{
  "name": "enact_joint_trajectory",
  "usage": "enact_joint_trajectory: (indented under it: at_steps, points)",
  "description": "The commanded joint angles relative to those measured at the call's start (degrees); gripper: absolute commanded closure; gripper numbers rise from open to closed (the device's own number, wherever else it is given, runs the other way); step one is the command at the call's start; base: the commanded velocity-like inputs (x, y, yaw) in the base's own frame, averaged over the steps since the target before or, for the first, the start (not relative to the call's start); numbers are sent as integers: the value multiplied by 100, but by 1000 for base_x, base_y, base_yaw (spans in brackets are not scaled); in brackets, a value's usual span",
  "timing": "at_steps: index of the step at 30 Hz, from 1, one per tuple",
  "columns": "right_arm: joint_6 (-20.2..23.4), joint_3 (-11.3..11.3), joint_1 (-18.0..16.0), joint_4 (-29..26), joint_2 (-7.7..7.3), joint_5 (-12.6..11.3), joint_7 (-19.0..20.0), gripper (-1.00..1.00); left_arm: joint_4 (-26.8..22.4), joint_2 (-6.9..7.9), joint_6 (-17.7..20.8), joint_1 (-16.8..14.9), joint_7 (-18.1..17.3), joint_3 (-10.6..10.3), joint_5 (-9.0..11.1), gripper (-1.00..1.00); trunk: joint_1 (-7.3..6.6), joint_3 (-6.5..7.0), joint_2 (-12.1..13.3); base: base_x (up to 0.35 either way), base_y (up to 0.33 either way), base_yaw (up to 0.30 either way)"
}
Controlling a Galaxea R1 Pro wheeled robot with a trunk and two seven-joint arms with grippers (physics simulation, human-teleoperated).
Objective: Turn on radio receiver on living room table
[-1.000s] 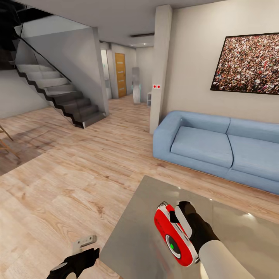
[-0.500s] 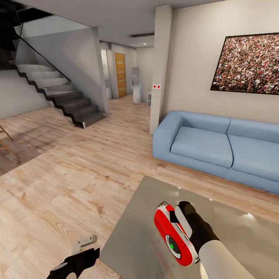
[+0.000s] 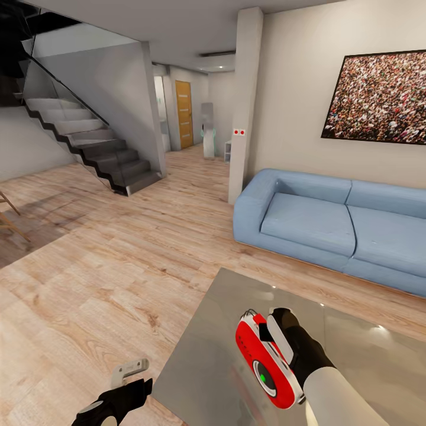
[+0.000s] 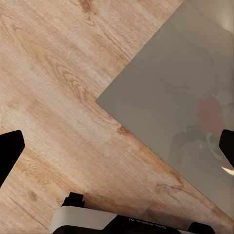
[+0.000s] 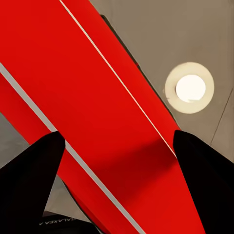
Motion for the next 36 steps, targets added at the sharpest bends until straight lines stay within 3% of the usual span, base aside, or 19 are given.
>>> enact_joint_trajectory:
  at_steps: [1, 19, 29, 36]
  points:
    - [0, 1, 0, 1, 0, 7, 2, 100, 0, 0, 0, 0, 0, 0, 0, -100, 0, 0, 0, 0, 0, 0]
    - [0, 3, -1, 2, 0, 11, 2, 100, 0, -10, 0, 0, -9, -97, 0, -100, 0, 0, 0, 0, 0, 0]
    - [15, 3, -3, 3, 0, 8, 2, 100, 0, -9, 0, 0, -9, -155, 0, -100, 219, -179, -401, 0, 0, 0]
    - [17, 3, 0, 4, 0, 8, 2, 100, 0, -15, 0, 0, -9, -159, 0, -100, 219, -179, -401, 0, 0, 0]
